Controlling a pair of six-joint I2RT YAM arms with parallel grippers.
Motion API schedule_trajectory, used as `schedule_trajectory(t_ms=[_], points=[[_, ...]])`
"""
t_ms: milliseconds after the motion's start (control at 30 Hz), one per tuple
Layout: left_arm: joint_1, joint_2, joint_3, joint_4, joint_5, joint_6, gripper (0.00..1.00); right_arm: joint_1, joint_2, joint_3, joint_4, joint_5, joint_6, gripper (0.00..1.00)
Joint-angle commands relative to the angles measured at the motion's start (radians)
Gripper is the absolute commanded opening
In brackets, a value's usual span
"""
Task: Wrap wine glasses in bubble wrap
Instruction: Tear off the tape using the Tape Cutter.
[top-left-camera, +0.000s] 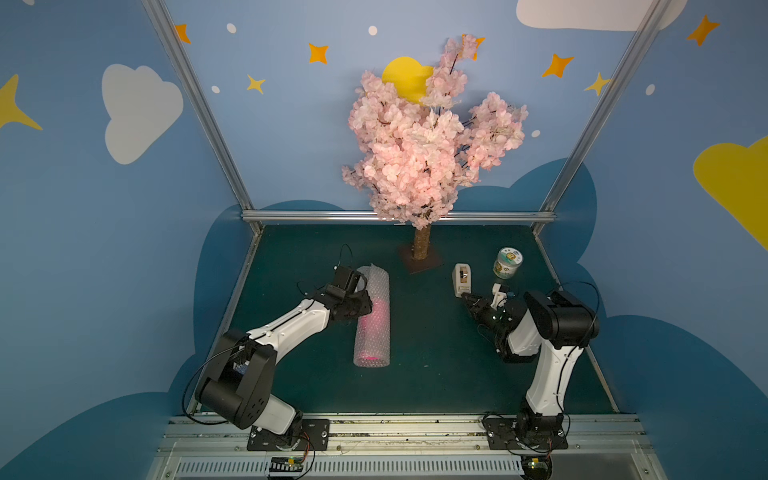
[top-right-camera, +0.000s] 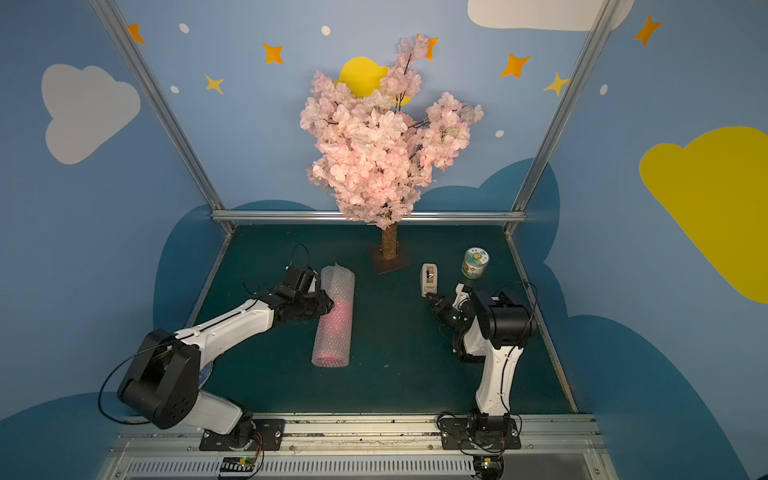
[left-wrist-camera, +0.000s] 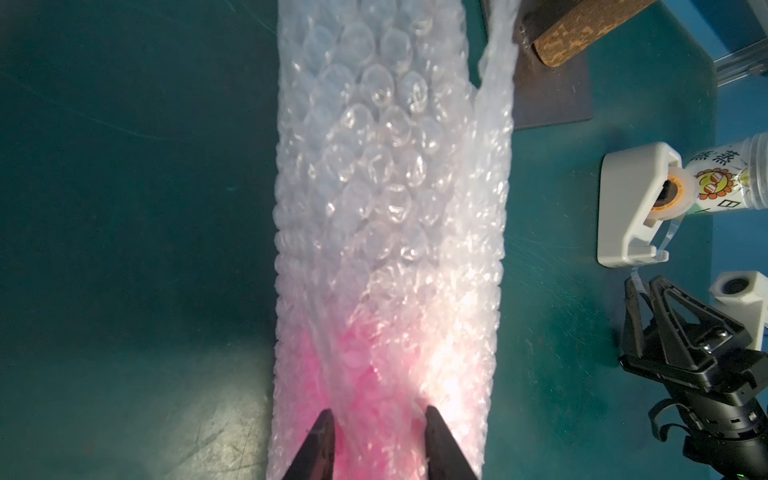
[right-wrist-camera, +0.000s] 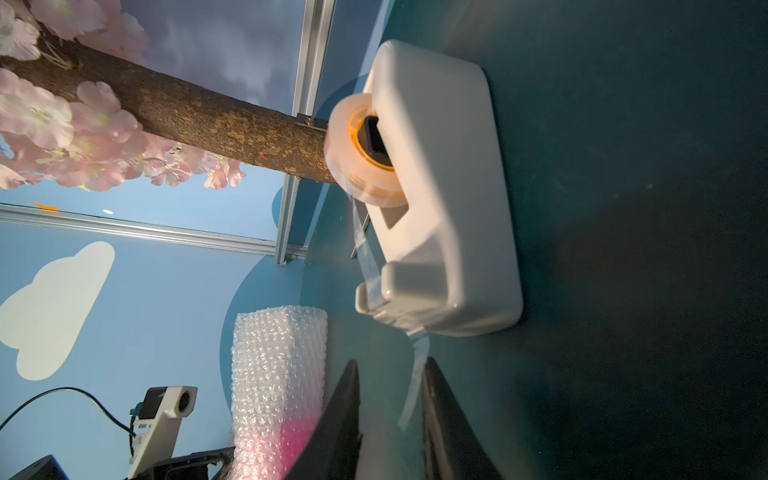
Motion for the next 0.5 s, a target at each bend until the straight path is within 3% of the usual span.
schedule_trajectory(t_ms=[0, 467], points=[[0.006, -0.009, -0.016, -0.043, 0.0, 0.012, 0.35, 0.002, 0.035, -0.009, -0.15, 0.03, -0.013, 0.24], [0.015, -0.01, -0.018, -0.039, 0.006, 0.013, 0.36, 0.003, 0.016, -0.014, -0.215, 0.049, -0.015, 0.12]])
